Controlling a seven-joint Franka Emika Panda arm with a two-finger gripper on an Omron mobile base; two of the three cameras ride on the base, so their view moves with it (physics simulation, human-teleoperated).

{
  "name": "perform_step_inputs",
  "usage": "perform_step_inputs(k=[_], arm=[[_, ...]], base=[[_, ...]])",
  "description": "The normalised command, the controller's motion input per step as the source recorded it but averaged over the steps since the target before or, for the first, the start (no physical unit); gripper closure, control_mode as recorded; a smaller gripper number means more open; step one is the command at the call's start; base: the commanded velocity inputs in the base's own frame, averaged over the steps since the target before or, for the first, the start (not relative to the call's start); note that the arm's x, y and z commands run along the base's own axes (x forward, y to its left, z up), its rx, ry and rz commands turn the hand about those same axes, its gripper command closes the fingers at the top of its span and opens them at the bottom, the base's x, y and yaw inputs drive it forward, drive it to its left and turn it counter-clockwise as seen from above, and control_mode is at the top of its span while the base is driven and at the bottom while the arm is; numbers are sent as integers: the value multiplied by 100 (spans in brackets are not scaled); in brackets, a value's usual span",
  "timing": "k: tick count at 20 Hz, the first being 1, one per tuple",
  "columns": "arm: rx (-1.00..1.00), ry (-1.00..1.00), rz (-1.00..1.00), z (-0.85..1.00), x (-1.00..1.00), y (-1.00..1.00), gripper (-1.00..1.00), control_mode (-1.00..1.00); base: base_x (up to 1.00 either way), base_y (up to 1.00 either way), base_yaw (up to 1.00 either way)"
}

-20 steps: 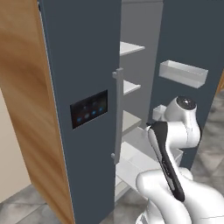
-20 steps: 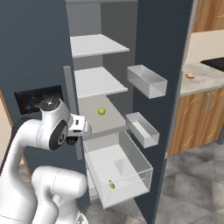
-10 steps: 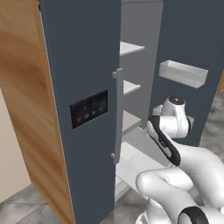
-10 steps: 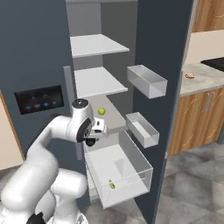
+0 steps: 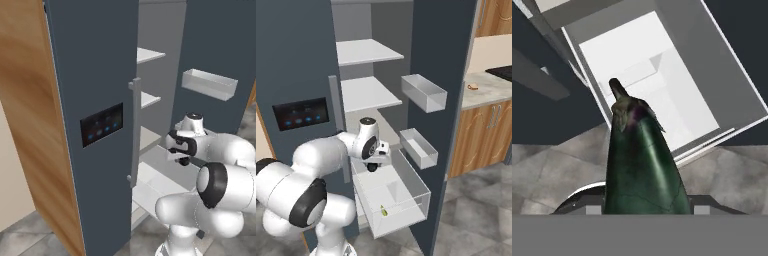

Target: Place the eggplant and lemon wedge inside the fridge drawer. Close the drawer after placing the vegetables.

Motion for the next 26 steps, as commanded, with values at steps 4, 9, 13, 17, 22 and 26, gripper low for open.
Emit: perform_step_inputs(k=[4,9,13,17,22,26], arm=[[0,1,0,-69,22,-20,100,-100],[1,0,0,-75,10,-12,100,-100],[0,0,0,-76,7,-2,100,-100],[1,0,0,-51,33,-1,100,-100],[8,1,0,-23,79,-8,100,-100],[4,5,0,-51,79,-22,100,-100]], base=[[0,0,0],[0,0,0],[0,0,0],[0,0,0],[0,0,0],[0,0,0]])
